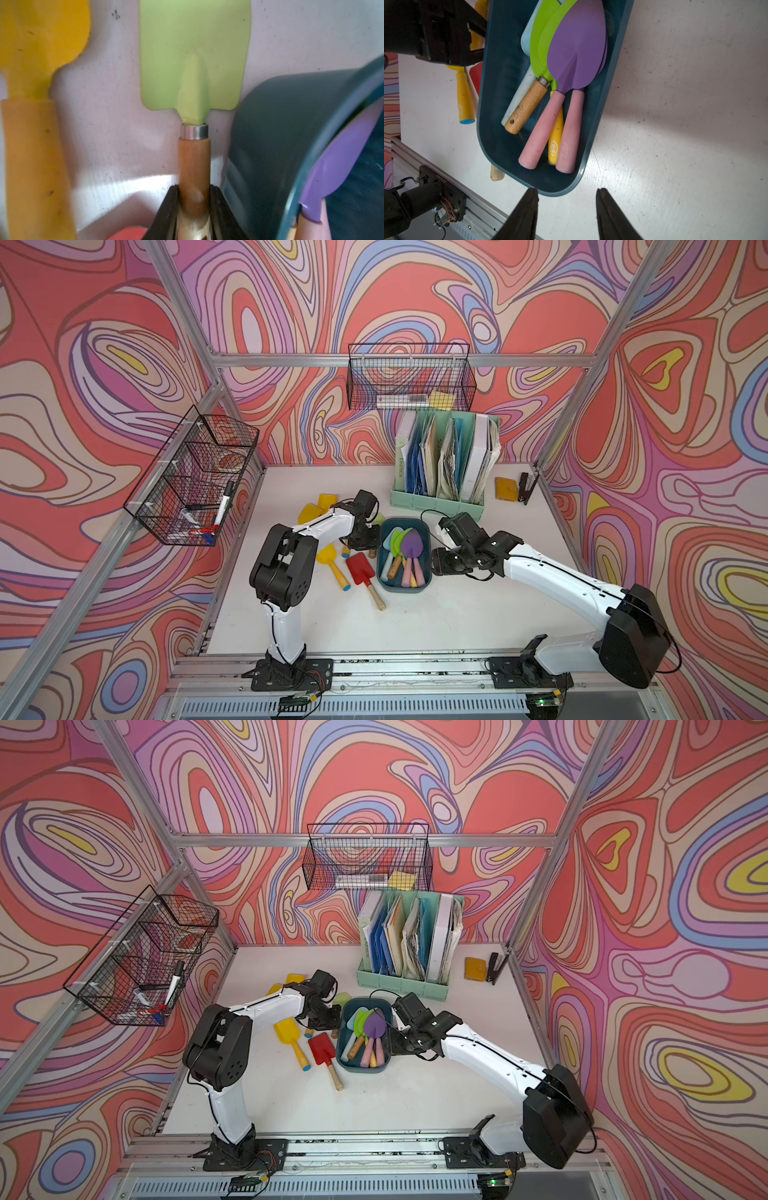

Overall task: Put the shovel into the storage box
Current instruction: Pick up the shovel from the center of the board.

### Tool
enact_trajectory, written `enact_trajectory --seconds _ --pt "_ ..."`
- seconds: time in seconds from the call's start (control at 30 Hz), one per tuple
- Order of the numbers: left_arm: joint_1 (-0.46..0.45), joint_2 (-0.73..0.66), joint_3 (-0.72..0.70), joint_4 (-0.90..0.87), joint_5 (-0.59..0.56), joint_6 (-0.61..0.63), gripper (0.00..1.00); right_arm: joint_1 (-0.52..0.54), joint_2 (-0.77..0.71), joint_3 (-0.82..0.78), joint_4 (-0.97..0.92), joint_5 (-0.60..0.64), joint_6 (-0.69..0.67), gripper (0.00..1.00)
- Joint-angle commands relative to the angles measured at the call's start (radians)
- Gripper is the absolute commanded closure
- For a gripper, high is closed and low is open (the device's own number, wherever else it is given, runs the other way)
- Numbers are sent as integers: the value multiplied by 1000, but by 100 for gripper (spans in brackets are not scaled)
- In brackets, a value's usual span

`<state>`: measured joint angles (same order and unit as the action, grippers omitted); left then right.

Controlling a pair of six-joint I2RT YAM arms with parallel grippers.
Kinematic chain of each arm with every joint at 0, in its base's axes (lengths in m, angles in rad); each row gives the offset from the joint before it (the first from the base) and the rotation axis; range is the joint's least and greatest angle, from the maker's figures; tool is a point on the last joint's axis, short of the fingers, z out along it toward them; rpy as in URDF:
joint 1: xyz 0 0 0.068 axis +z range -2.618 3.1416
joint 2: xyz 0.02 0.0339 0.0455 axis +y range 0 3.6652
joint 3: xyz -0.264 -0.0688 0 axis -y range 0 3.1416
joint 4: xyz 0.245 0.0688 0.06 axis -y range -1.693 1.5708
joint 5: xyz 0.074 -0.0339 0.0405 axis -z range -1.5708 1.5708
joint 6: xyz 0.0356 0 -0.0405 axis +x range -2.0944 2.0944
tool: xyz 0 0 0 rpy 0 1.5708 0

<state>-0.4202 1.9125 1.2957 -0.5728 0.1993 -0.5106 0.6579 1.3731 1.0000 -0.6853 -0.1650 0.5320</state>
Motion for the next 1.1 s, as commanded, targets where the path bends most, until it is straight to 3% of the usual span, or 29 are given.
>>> enact_trajectory --seconds 0.0,0.37,0.7,1.07 --pt "-6 30 21 -23 -7 19 67 6 12 -3 11 1 -7 53" --pt "-14 47 47 -48 -37 29 65 6 24 5 13 -4 -13 53" --pt "-16 21 53 -55 -68 26 86 6 34 11 18 -7 -14 53" --pt "-17 5 115 -104 -162 34 95 6 5 -1 17 -6 -7 53"
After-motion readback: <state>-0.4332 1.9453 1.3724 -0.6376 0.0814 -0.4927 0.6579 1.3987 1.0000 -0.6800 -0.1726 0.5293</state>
